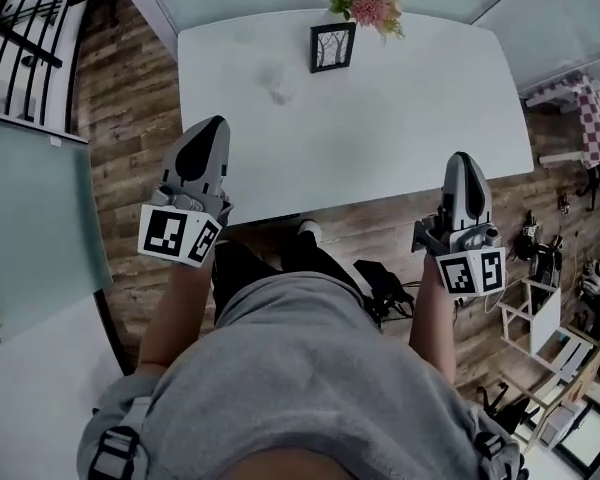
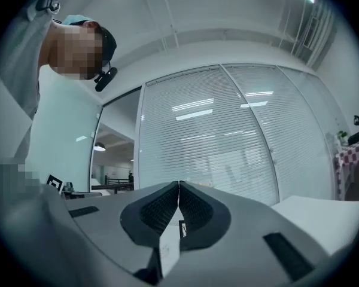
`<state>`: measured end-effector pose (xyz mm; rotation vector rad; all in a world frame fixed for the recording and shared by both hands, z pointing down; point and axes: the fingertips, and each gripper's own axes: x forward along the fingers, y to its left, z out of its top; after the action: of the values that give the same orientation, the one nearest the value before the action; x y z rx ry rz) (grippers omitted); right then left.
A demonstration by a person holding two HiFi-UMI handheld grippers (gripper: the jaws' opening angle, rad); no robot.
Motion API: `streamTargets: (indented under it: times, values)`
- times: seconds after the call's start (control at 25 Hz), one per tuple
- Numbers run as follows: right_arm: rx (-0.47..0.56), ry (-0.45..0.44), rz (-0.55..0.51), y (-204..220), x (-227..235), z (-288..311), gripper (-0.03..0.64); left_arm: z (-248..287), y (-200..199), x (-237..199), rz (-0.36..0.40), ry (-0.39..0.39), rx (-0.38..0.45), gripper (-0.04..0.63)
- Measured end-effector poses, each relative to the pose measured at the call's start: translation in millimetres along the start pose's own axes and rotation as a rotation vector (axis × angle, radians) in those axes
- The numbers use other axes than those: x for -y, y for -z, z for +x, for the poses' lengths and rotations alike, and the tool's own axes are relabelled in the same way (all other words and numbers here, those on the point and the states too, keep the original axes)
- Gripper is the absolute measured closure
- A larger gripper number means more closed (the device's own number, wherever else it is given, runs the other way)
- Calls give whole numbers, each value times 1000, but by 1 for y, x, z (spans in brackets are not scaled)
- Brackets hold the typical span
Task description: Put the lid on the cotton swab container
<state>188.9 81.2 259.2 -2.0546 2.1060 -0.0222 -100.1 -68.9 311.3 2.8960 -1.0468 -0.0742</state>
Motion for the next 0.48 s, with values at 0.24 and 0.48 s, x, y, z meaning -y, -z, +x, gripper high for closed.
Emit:
streamTargets:
  times: [0.24, 0.48]
  values:
    - [-26, -179, 10, 6, 12, 38, 591, -7, 0, 0, 10, -167, 19, 591]
    - [-28, -285, 35, 12, 18, 62, 591, -23, 0, -6, 24, -305, 26, 591]
